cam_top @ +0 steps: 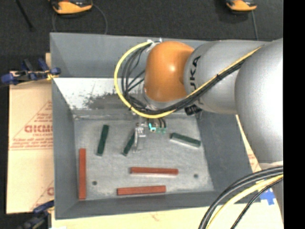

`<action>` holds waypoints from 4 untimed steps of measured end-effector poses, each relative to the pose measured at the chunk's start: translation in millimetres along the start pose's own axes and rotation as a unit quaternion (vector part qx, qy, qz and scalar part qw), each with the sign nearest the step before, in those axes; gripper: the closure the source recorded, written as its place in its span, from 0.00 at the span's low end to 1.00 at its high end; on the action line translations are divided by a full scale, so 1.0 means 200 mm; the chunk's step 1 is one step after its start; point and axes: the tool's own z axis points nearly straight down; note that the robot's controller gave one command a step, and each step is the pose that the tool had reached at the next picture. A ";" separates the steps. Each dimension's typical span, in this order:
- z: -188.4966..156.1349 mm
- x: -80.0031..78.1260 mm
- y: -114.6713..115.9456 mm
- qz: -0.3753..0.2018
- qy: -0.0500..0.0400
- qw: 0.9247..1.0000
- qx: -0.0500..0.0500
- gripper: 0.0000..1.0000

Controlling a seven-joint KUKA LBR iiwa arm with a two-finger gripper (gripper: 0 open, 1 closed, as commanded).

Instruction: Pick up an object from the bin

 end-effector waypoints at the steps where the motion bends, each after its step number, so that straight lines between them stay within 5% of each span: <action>1: 0.35 0.06 -0.04 -0.036 0.000 0.999 0.001 0.00; 2: 0.34 0.03 -0.29 -0.020 -0.004 1.000 0.002 0.00; 3: 0.34 -0.18 -0.18 -0.107 -0.006 0.994 0.001 0.00; 4: 0.34 -0.18 -0.18 -0.105 -0.005 0.995 0.000 1.00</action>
Offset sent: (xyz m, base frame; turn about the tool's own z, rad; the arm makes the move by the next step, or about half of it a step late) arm -0.0117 -0.0066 -0.0667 -0.0718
